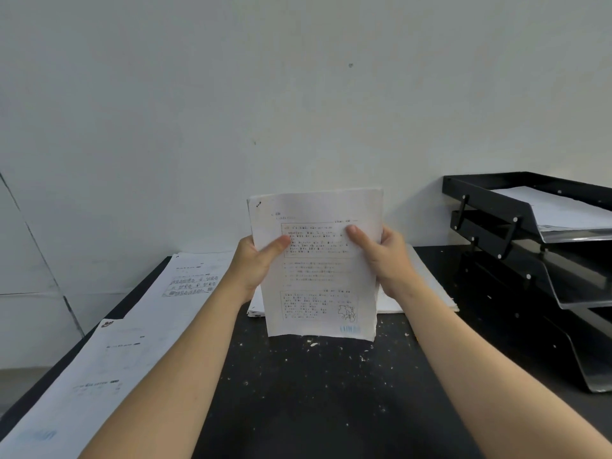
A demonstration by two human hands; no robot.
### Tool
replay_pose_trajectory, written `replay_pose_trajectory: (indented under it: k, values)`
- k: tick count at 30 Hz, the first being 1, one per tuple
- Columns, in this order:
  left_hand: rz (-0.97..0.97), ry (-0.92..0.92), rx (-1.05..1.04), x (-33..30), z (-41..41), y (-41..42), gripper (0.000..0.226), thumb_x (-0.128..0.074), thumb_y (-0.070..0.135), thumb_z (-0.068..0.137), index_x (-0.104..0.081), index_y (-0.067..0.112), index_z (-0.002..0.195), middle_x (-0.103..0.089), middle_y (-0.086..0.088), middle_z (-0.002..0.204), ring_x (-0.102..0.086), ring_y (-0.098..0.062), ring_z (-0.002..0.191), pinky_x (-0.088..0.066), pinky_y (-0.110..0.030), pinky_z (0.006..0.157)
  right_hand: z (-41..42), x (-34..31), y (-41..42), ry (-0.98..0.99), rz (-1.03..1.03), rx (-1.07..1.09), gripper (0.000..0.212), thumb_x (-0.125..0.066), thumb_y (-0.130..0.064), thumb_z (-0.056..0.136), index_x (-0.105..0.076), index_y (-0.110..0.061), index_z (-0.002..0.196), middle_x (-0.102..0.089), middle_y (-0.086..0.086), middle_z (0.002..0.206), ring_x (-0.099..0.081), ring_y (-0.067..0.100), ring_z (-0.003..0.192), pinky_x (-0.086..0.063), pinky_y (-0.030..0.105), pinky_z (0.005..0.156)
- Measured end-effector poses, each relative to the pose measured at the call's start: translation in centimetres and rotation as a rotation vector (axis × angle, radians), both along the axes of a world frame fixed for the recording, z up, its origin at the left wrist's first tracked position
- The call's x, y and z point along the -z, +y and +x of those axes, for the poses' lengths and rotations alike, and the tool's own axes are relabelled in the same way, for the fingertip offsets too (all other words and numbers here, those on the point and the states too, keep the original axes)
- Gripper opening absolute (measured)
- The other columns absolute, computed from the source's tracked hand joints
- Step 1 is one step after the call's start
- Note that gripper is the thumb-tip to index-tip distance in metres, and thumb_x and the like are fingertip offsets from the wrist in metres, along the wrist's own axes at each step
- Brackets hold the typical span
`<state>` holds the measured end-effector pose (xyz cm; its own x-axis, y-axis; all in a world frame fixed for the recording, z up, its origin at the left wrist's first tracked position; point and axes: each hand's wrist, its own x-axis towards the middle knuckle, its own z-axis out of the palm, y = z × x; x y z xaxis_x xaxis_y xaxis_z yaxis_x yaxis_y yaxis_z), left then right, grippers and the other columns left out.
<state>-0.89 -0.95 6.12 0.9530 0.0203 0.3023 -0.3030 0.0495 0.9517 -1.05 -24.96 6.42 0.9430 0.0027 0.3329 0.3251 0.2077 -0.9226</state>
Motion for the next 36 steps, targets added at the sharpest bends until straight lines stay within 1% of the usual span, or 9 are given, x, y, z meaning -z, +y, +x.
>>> replay_pose_trajectory:
  k: [4,8,11,16,23,27,30,34,36]
  values:
    - [0.073,0.108,0.037,3.7,-0.4,0.3,0.028,-0.075,0.032,0.082,-0.073,0.025,0.109,-0.078,0.007,0.109,-0.073,-0.013,0.103,-0.057,-0.038,0.092,0.5,3.0,-0.2,0.032,-0.057,-0.032,0.029,-0.082,-0.024,0.081,-0.076,-0.012,0.106,-0.081,0.008,0.106,-0.079,0.024,0.095,-0.065,0.040,0.079]
    - [0.029,0.214,0.027,7.7,-0.6,-0.3,0.019,-0.069,0.025,0.094,-0.070,0.027,0.113,-0.077,0.007,0.112,-0.071,-0.015,0.108,-0.056,-0.038,0.096,0.8,7.1,-0.2,0.111,-0.144,-0.064,0.034,-0.083,-0.017,0.085,-0.074,-0.008,0.116,-0.080,0.007,0.111,-0.078,0.027,0.102,-0.064,0.046,0.086]
    - [0.037,0.228,-0.004,8.6,-0.5,-1.0,0.019,-0.064,0.026,0.099,-0.066,0.029,0.118,-0.072,0.008,0.117,-0.066,-0.014,0.112,-0.054,-0.037,0.097,1.0,8.8,-0.2,0.143,-0.168,-0.082,0.034,-0.083,-0.013,0.085,-0.073,-0.006,0.116,-0.079,0.006,0.113,-0.077,0.027,0.105,-0.063,0.046,0.088]
    - [0.043,0.195,-0.038,8.7,-0.6,-1.3,0.021,-0.061,0.026,0.100,-0.063,0.027,0.121,-0.069,0.010,0.116,-0.063,-0.009,0.108,-0.052,-0.020,0.079,1.5,9.2,-0.3,0.106,-0.158,-0.084,0.031,-0.080,-0.005,0.086,-0.073,-0.008,0.117,-0.079,0.006,0.115,-0.077,0.025,0.105,-0.064,0.043,0.086]
    - [0.035,0.167,-0.047,8.4,-0.6,-1.3,0.019,-0.061,0.025,0.100,-0.061,0.028,0.119,-0.067,0.011,0.114,-0.062,-0.008,0.106,-0.051,-0.018,0.075,1.6,8.5,-0.3,0.078,-0.129,-0.109,0.029,-0.078,-0.002,0.087,-0.074,-0.012,0.113,-0.079,0.005,0.114,-0.077,0.024,0.105,-0.064,0.038,0.085]
    - [0.036,0.159,-0.028,8.4,-0.6,-1.2,0.022,-0.061,0.025,0.100,-0.062,0.026,0.122,-0.068,0.010,0.117,-0.062,-0.010,0.108,-0.054,-0.025,0.085,1.6,8.4,-0.5,0.072,-0.137,-0.114,0.027,-0.078,-0.001,0.087,-0.074,-0.012,0.111,-0.081,0.001,0.109,-0.078,0.021,0.101,-0.065,0.035,0.082]
    - [0.032,0.192,-0.038,9.1,-0.8,-1.3,0.017,-0.061,0.028,0.099,-0.063,0.031,0.116,-0.068,0.009,0.117,-0.062,-0.012,0.110,-0.053,-0.022,0.079,1.4,9.3,-0.5,0.105,-0.134,-0.120,0.023,-0.076,-0.002,0.088,-0.074,-0.015,0.107,-0.081,0.000,0.108,-0.077,0.022,0.102,-0.064,0.033,0.080]
    - [0.058,0.198,-0.023,8.9,-0.6,-0.9,0.019,-0.065,0.028,0.097,-0.065,0.031,0.116,-0.070,0.006,0.120,-0.065,-0.018,0.115,-0.056,-0.032,0.088,1.5,9.4,-0.7,0.113,-0.134,-0.133,0.027,-0.077,-0.004,0.088,-0.073,-0.011,0.114,-0.078,0.008,0.116,-0.076,0.028,0.107,-0.063,0.045,0.088]
    - [0.061,0.173,-0.003,7.9,-0.6,-0.6,0.020,-0.069,0.024,0.094,-0.068,0.030,0.114,-0.074,0.007,0.116,-0.068,-0.018,0.113,-0.058,-0.035,0.089,1.5,9.4,-0.7,0.126,-0.135,-0.137,0.027,-0.077,-0.005,0.089,-0.073,-0.010,0.115,-0.078,0.009,0.117,-0.075,0.029,0.108,-0.063,0.047,0.089]
